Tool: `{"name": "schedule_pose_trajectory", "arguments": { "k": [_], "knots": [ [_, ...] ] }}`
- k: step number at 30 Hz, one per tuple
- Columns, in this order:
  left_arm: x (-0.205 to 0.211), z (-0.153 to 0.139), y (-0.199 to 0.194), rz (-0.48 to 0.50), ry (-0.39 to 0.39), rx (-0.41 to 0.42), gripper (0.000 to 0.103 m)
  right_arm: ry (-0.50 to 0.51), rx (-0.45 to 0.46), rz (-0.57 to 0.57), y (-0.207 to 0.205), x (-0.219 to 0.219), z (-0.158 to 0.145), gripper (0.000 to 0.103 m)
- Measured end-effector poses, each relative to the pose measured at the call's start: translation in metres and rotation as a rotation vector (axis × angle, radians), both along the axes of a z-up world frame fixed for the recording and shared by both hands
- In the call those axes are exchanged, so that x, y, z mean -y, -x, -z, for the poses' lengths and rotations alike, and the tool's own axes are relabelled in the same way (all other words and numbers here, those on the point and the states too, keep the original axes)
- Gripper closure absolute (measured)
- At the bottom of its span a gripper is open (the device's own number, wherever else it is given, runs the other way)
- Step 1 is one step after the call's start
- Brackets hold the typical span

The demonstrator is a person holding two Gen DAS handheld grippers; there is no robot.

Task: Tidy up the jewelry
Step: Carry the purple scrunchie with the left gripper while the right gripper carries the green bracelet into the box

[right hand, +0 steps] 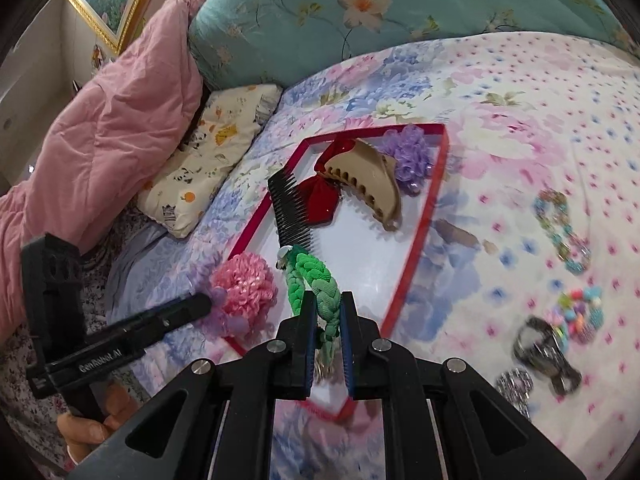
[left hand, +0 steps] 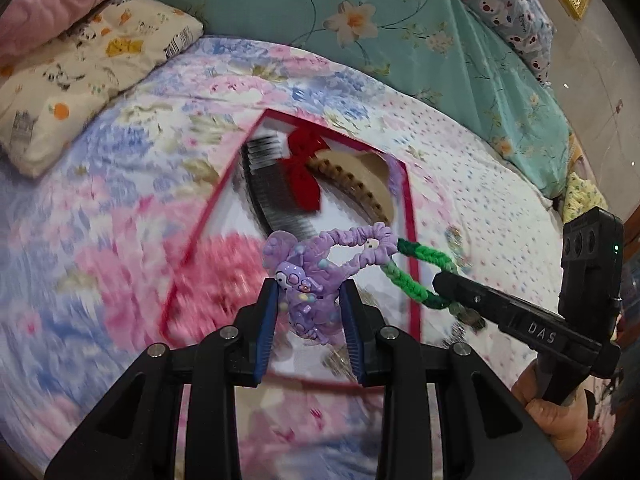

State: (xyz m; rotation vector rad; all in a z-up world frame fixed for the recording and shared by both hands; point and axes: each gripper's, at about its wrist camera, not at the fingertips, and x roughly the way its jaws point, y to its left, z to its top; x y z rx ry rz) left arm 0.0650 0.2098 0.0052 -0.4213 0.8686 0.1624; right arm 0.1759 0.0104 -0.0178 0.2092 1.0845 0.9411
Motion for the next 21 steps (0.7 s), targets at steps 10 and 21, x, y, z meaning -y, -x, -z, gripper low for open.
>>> {"name": "schedule_pose_trajectory", "arguments": {
  "k": [10,21],
  "knots": [
    [-0.032,0.024,-0.052,0.013,-0.077,-0.089,0.074,0.087,-0.003,0.002,-0.034,-0.048,0.021,0.092],
    [-0.032,0.052,-0.068,0.029,-0.073,-0.148,0.073,0.179,-0.005,-0.012,-0.047,-0.063,0.046,0.088]
  ]
}}
